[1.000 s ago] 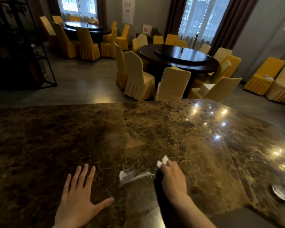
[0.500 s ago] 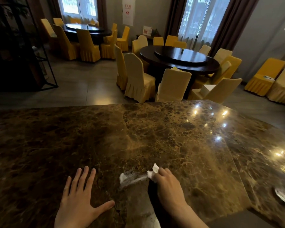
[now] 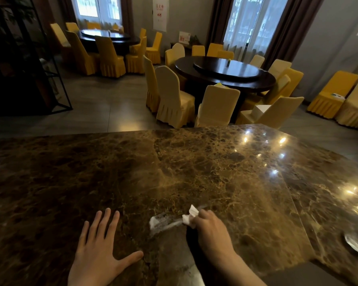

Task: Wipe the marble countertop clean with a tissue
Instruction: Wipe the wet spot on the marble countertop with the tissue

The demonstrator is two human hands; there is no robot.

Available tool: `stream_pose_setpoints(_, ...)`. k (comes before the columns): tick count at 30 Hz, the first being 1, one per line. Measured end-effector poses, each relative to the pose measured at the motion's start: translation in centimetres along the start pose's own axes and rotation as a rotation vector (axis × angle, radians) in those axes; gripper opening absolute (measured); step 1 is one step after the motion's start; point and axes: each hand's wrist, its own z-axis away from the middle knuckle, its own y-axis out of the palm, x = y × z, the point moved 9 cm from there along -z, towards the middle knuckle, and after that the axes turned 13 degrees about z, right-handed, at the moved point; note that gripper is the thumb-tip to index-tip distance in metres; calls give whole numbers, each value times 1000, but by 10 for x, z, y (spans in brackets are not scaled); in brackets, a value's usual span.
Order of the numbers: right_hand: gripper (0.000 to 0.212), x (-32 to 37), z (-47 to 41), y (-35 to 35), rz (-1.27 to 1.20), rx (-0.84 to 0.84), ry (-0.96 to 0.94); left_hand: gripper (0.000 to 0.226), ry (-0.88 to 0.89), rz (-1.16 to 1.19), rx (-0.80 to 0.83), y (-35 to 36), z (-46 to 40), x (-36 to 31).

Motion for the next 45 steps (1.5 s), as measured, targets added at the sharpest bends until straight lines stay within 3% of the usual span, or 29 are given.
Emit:
stream_pose_setpoints(5,18,-72,-11,-17,29,-67,387,137,-7,7,11,-1,1,0)
stream_pose_setpoints(7,20,-46,-15,-16,17,-90,344,138,-14,4,15,-1,0,0)
stream_pose_setpoints(10,21,8,-6,2,-6,-39,92,139,-16,-2,21,0,-1,-1)
stream_pose_setpoints(12,16,6,-5,3,-13,1,7,139,-18,-1,26,0,-1,0)
stream_pose_setpoints(14,12,-25,-12,0,6,2,72,138,-16,-1,22,0,-1,-1)
stream_pose_setpoints(17,15,-77,-24,-10,42,-29,314,137,-13,2,17,-1,0,-1)
stream_pose_setpoints(19,19,-79,-30,-10,52,-21,359,137,-13,1,22,0,1,-1)
stream_pose_setpoints(27,17,20,-14,0,-60,-17,-68,137,0,-24,10,0,1,-1)
stream_pose_setpoints(30,18,25,-2,2,-18,18,-159,137,4,-19,2,-1,0,-1)
stream_pose_setpoints(32,20,1,-8,-4,-11,6,-84,138,-1,-12,4,0,0,-1)
stream_pose_setpoints(35,7,-56,-26,-18,-24,-46,207,137,-5,-25,17,1,0,-1)
stream_pose_setpoints(38,32,-75,-33,-20,0,-89,343,136,-7,-30,12,1,0,0)
stream_pose_setpoints(40,38,-58,-36,-13,13,-88,298,136,-1,-20,-1,1,0,0)
stream_pose_setpoints(43,15,-10,-27,-2,-25,-75,101,136,14,2,-23,0,1,0)
stream_pose_setpoints(45,12,19,-9,5,-88,-38,-69,136,18,9,-28,0,0,1)
